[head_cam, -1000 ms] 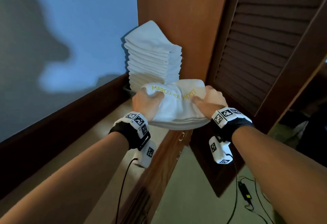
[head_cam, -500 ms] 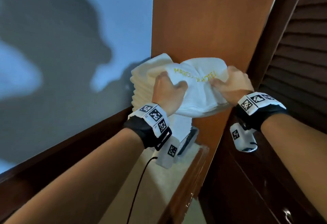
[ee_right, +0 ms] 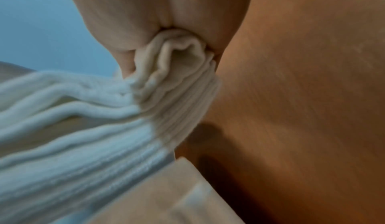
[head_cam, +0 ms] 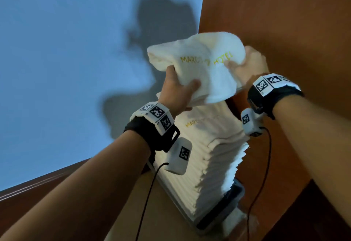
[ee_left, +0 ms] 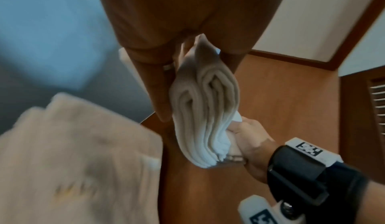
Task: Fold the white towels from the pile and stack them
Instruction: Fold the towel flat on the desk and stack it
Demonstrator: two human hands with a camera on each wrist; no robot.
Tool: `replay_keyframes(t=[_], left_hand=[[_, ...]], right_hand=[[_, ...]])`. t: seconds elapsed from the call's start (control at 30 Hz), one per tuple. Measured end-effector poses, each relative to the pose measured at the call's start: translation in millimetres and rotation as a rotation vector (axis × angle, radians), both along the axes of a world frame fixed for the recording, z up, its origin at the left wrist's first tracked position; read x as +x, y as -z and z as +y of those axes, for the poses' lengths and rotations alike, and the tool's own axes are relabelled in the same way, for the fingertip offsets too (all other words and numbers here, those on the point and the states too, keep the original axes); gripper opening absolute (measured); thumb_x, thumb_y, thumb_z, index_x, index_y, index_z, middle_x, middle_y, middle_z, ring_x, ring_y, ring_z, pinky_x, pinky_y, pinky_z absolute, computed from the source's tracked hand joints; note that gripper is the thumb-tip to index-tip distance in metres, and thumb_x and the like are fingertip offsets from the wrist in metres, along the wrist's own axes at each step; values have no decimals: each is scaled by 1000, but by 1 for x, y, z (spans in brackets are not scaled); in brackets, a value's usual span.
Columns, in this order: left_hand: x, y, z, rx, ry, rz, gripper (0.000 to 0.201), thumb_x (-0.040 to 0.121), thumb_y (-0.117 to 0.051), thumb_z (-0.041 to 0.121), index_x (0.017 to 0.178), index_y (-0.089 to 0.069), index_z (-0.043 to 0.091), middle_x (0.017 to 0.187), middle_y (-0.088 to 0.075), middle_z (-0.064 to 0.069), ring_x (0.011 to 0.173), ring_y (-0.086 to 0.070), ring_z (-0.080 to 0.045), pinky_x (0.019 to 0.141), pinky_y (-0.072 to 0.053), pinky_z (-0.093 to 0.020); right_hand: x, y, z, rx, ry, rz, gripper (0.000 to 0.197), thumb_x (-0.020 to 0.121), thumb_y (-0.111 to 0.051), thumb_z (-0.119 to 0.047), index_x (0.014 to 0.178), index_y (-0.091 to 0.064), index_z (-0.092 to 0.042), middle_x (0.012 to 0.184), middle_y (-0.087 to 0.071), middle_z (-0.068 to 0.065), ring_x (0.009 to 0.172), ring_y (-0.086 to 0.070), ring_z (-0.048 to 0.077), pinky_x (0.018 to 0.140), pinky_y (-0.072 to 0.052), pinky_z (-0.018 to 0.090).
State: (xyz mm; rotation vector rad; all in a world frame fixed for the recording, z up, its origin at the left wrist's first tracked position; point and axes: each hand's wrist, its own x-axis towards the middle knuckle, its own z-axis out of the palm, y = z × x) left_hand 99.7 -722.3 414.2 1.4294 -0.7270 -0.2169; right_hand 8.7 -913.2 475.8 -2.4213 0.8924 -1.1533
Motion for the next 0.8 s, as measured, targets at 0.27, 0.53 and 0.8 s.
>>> replay_keyframes(t=[0.27, 0.53, 0.8], left_hand=[[-10, 85, -32, 246, 211, 567, 32, 87, -75, 11, 110, -57, -4, 87, -66, -18, 63, -69, -30, 63, -60, -45], [-9, 70, -33, 311, 270, 498, 29, 91, -72, 23, 107, -66, -1, 95, -71, -17, 74, -72, -31, 76, -61, -42], [54, 54, -38, 628, -378, -743, 65, 85, -53, 72, 133, -53, 27, 136, -52, -3, 126, -47, -27, 104, -42, -46]], right_hand=[[-18, 108, -77, 163, 14, 350, 31, 94, -64, -26, 115, -63, -3, 116, -66, 20, 105, -61, 38, 74, -36, 29], [-21, 115, -97, 164, 77, 337, 39, 94, -63, -25, 127, -58, -4, 122, -63, 24, 112, -58, 41, 88, -47, 38], [-8, 126, -61, -397, 18, 419, 51, 85, -57, -52, 124, -58, -18, 124, -55, 11, 108, -50, 36, 84, -46, 50]])
